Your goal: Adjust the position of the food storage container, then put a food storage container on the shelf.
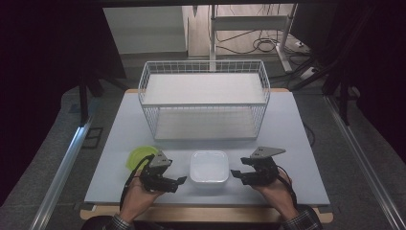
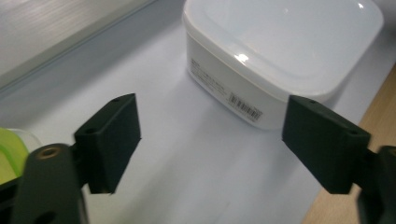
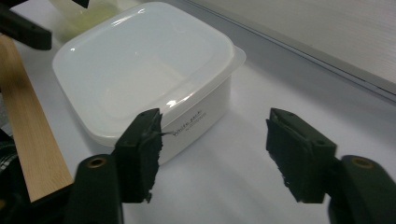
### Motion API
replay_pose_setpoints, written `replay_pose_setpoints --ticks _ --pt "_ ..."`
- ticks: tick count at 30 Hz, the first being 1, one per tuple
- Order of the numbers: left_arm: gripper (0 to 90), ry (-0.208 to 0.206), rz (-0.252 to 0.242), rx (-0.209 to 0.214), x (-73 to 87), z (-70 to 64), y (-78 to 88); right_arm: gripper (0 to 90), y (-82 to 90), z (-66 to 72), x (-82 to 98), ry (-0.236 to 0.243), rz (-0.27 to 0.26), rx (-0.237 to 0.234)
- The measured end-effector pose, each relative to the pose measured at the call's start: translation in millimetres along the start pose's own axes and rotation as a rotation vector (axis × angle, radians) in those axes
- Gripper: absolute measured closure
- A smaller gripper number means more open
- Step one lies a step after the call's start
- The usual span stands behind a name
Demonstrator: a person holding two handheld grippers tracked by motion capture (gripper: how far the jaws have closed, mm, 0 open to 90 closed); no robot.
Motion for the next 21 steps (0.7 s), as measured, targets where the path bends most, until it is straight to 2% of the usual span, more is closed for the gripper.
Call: replay_pose_setpoints --ticks 6,9,12,14,18,21 --pt "7.6 0.003 -0.036 0.020 -2.4 -1.2 -0.2 25.5 -0.2 0.5 -1.2 -0.003 -0.023 -0.006" --pt "5.6 -0.006 -0.058 0.027 -2.5 -0.2 -2.0 18.5 -1.5 1.4 -3.4 0.000 -0.040 -0.004" --pt "5.2 -0.027 -0.087 0.022 -4.2 -0.2 -4.2 13.0 -4.5 2.8 -3.5 -0.003 -0.029 0.000" --pt "4.6 -0.034 -0.087 0.017 -4.9 -0.5 -5.1 9.4 -7.0 3.6 -2.9 -0.008 -0.011 -0.005" --pt "4.1 -0.017 -0.060 0.016 -12.2 -2.3 -9.5 3.6 -11.1 7.6 -4.2 -0.019 0.011 -0.018" --pt "2.4 -0.015 -0.049 0.010 -16.1 -2.5 -11.4 3.0 -13.2 9.1 -5.5 -0.022 0.018 -0.017"
Point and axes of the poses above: each handheld gripper's, and its own axes: y roughly backward along the jaws, x roughly out of its underside, z roughly to its left, the point moved 4 cm from there along -y, roughly forward along the jaws, and after that the axes turned 6 degrees about -y, right-handed, at the moved point
